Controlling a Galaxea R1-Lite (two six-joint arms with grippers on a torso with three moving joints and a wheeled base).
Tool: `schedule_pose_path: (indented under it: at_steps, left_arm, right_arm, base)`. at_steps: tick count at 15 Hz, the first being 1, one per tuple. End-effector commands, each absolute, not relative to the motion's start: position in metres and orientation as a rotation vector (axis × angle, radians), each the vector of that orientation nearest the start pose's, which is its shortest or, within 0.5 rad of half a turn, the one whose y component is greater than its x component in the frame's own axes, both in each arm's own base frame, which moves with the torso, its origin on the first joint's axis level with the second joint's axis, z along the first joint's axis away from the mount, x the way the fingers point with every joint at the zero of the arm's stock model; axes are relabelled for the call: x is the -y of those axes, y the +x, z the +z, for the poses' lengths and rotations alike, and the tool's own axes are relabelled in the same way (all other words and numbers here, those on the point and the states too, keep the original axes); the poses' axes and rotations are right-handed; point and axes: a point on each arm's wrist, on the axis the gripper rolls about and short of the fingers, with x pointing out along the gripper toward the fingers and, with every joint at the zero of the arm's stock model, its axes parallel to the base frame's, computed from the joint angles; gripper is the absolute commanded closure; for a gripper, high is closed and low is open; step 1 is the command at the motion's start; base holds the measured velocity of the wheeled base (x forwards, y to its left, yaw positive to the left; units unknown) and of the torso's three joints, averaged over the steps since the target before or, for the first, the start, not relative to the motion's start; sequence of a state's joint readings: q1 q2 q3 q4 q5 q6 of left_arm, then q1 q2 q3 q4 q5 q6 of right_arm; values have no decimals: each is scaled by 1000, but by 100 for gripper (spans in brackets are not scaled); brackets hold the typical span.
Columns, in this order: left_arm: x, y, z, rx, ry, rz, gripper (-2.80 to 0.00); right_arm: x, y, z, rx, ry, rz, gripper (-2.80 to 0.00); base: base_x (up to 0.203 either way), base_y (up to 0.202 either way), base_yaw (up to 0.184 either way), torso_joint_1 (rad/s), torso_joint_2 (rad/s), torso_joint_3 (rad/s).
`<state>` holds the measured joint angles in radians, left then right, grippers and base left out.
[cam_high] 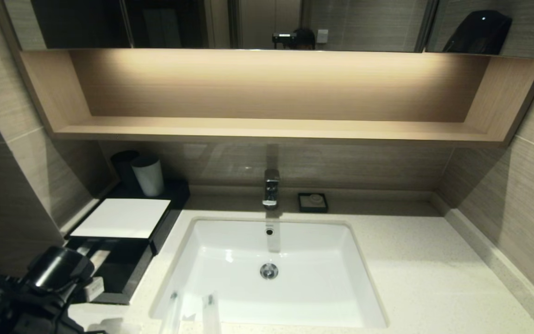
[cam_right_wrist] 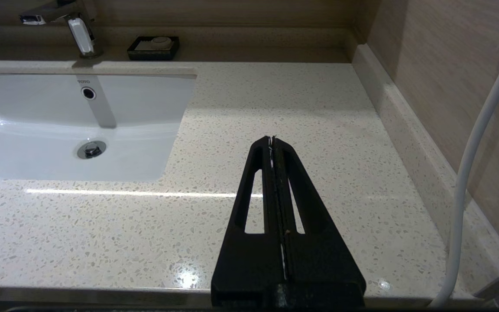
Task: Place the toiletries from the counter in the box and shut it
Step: Pick up the bathroom toiletry
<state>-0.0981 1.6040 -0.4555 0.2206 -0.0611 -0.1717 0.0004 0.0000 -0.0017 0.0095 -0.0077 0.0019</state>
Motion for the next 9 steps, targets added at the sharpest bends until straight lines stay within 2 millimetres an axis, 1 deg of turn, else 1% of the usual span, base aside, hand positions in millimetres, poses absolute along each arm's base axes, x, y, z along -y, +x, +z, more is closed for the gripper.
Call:
schedule_pose_path:
  at_steps: [1,9]
  left_arm:
    - [18,172,68,-1394,-118,-11,-280]
    - [19,177,63,-1404,-119,-13,-280]
  right_arm:
    - [0,-23,75,-8,2,-7,0]
    - [0,-23,75,-8,2,-8,0]
  base:
    - [0,0,0,0,0,0]
    - [0,0,0,0,0,0]
